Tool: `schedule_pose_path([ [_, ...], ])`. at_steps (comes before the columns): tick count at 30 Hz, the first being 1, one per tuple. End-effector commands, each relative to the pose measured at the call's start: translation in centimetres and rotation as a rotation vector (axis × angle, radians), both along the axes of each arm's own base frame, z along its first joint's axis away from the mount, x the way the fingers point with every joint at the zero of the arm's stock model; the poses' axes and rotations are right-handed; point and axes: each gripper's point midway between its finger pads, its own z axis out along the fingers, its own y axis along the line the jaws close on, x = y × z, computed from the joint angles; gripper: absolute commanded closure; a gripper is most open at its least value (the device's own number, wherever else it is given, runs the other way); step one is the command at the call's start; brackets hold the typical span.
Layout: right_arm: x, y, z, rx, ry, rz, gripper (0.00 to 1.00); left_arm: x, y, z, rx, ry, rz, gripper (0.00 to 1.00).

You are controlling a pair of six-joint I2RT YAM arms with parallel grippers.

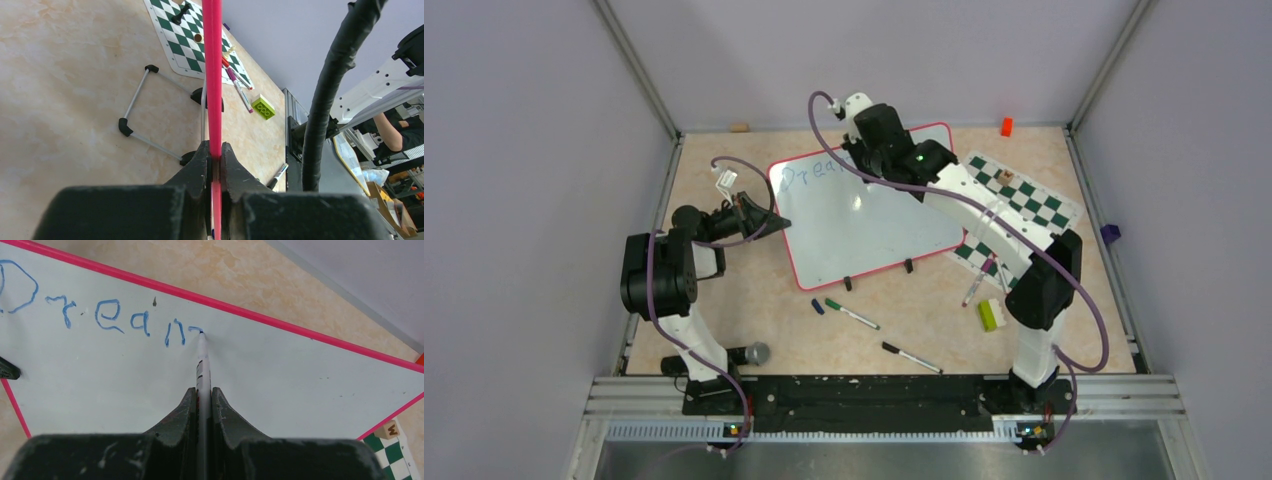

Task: Write a sentence on the whiteboard

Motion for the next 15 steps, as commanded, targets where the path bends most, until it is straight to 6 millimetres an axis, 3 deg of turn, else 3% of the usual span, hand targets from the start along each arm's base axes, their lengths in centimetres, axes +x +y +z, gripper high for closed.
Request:
schedule_pose_path([
  [1,-0.41,-1.46,0.58,0.006,0.003,-0.014,1.00,-0.41,-0.27,2.00,0.051,-0.206,-0.027,1.00],
  [12,-0.99,-1.79,0.12,0.004,0.018,-0.011,1.00,-0.43,-0.28,2.02,0.051,-0.206,-0.028,1.00],
  [15,-0.96,-1.83,1.06,0.019,0.000,-0.014,1.00,-0.43,-0.28,2.03,0.051,-0.206,-0.028,1.00],
])
